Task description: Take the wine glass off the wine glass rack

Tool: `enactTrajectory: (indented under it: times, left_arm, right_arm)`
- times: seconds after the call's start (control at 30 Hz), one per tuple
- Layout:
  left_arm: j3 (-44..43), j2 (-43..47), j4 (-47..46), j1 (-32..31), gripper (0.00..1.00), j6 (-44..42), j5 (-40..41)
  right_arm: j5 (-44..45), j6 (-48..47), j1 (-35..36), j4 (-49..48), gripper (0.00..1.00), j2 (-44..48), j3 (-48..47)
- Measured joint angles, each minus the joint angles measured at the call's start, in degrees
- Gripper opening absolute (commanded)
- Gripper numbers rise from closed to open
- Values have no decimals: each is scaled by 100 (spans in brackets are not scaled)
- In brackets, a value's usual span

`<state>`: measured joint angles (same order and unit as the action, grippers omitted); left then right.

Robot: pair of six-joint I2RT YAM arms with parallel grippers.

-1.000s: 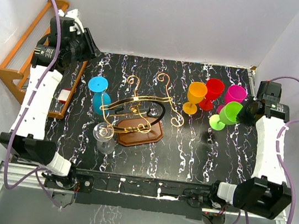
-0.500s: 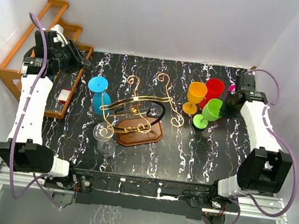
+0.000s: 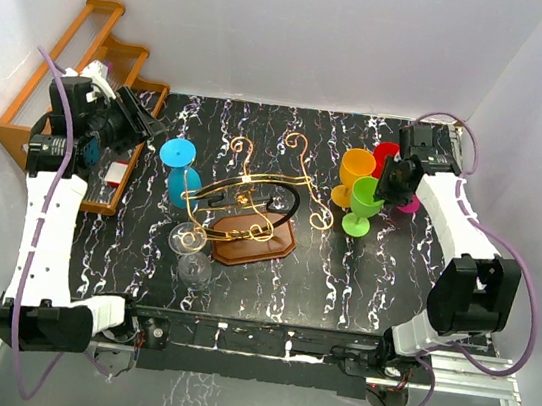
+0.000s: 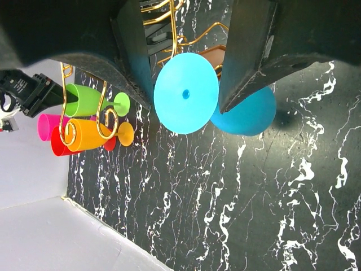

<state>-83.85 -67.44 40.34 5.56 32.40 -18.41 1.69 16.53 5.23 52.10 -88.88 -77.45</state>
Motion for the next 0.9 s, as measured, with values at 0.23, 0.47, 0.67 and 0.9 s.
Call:
enactTrajectory:
  times: [0.23, 0.47, 0.67, 0.9]
  left_arm:
    - [114, 68, 39, 0, 51, 20, 9]
    - [-175, -243, 70, 0, 51, 26, 17]
    - [-232, -345, 76, 0, 51, 111, -13]
    - [415, 98, 214, 2, 51, 234, 59]
  right_arm:
    - [-61, -20, 66, 61, 42, 138, -446]
    - [-448, -61, 83, 339, 39, 798, -1189]
    - [-1191, 13, 420, 341, 35, 1198, -1932]
    - [-2286, 269, 1311, -55, 35, 1147, -2485]
